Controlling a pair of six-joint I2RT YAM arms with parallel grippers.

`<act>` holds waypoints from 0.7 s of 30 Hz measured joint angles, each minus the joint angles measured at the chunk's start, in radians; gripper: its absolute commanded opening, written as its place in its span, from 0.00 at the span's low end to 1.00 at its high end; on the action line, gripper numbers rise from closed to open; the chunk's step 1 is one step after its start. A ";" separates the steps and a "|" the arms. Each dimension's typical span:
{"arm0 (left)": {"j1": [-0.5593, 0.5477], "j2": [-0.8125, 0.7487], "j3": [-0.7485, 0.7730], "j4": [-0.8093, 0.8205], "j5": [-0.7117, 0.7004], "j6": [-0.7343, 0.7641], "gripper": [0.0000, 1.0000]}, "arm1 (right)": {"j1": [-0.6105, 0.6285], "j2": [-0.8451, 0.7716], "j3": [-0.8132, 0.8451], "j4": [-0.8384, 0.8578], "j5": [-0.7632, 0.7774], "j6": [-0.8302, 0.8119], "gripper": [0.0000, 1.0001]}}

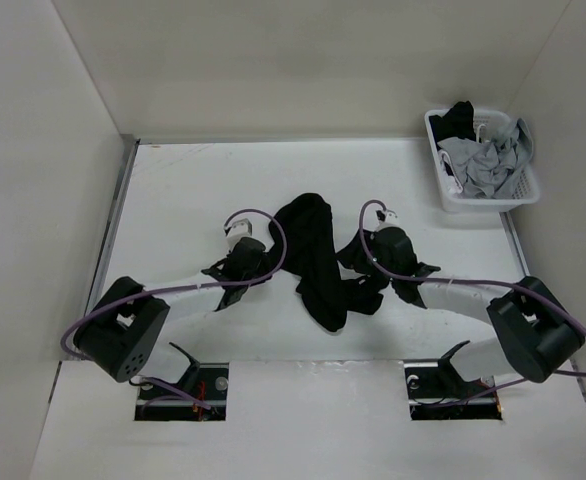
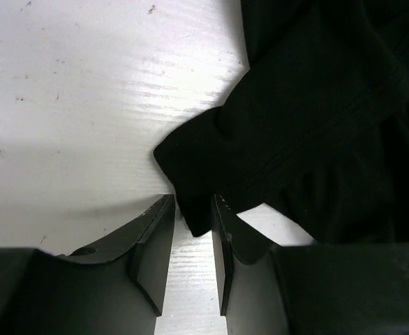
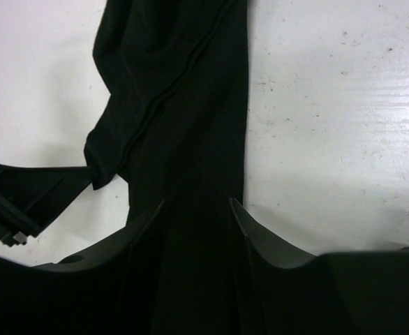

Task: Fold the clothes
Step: Flatten the tank top out

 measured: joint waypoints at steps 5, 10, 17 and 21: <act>-0.005 -0.010 -0.004 -0.014 -0.004 -0.021 0.28 | 0.000 0.008 0.003 0.002 0.001 0.000 0.46; -0.016 0.029 0.006 0.026 -0.006 -0.030 0.09 | 0.000 0.030 0.018 0.007 0.003 0.001 0.52; 0.003 -0.010 0.008 -0.019 0.008 -0.019 0.01 | -0.032 0.188 0.145 -0.002 -0.012 0.018 0.54; 0.050 -0.181 0.001 -0.081 0.016 -0.015 0.00 | -0.088 0.291 0.284 -0.010 -0.019 0.030 0.54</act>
